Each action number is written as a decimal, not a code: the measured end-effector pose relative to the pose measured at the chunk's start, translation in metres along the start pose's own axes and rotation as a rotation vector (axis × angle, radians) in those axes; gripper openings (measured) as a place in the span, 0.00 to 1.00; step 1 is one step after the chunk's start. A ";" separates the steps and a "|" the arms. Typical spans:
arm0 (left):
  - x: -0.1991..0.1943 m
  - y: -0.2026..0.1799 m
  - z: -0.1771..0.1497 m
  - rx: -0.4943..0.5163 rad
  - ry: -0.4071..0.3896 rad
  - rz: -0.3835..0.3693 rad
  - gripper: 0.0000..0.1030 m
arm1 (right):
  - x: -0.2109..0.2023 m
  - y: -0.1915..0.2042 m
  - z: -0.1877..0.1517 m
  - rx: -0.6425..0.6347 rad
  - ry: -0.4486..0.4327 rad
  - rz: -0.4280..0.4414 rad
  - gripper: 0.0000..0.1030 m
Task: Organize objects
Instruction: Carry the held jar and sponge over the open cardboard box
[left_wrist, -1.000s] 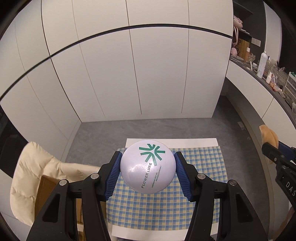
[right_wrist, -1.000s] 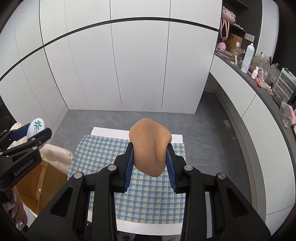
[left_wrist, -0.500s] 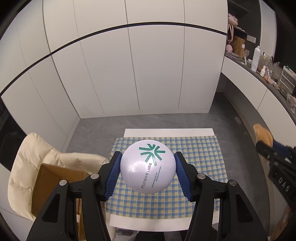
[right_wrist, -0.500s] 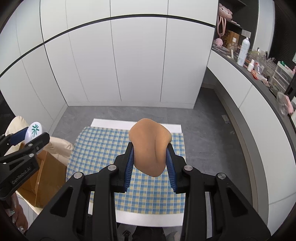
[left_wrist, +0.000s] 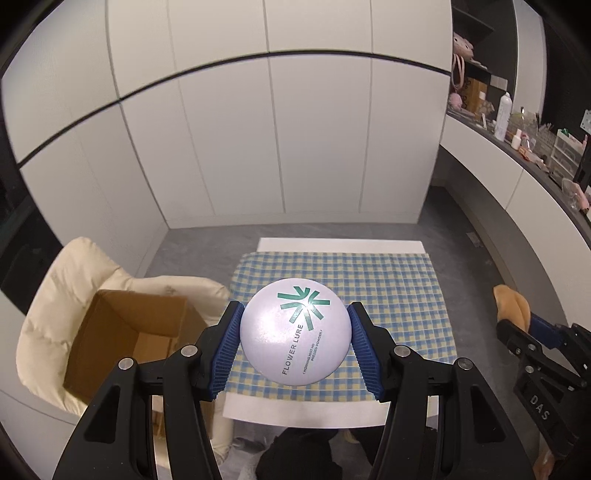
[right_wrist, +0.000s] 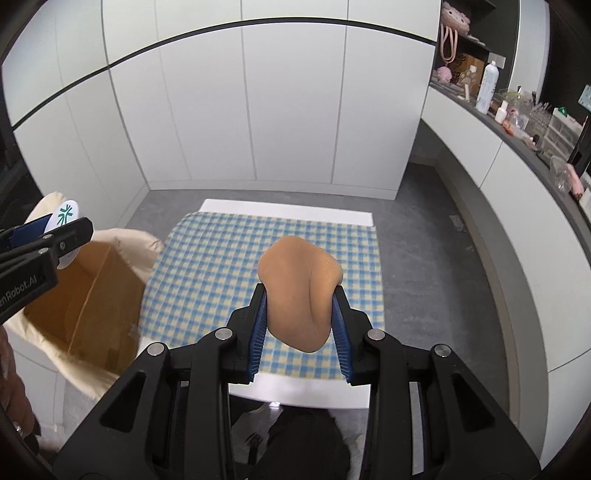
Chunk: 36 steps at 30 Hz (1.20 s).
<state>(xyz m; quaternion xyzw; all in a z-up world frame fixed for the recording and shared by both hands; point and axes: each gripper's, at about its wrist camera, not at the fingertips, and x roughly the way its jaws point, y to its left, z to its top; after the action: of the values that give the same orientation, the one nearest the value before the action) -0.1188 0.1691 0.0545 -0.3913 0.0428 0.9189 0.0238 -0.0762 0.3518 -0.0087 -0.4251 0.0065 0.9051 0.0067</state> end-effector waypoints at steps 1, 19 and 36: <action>-0.006 0.003 -0.007 -0.004 -0.010 0.017 0.56 | -0.003 0.002 -0.004 -0.002 0.000 0.003 0.33; -0.056 0.041 -0.095 -0.019 -0.004 0.055 0.56 | -0.015 0.015 -0.094 0.019 0.097 0.099 0.33; -0.074 0.050 -0.156 0.005 0.038 0.034 0.56 | -0.035 0.023 -0.146 0.003 0.115 0.079 0.33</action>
<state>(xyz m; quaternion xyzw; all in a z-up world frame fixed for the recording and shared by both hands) 0.0401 0.1035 0.0034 -0.4080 0.0524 0.9114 0.0083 0.0578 0.3260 -0.0752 -0.4760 0.0250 0.8786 -0.0287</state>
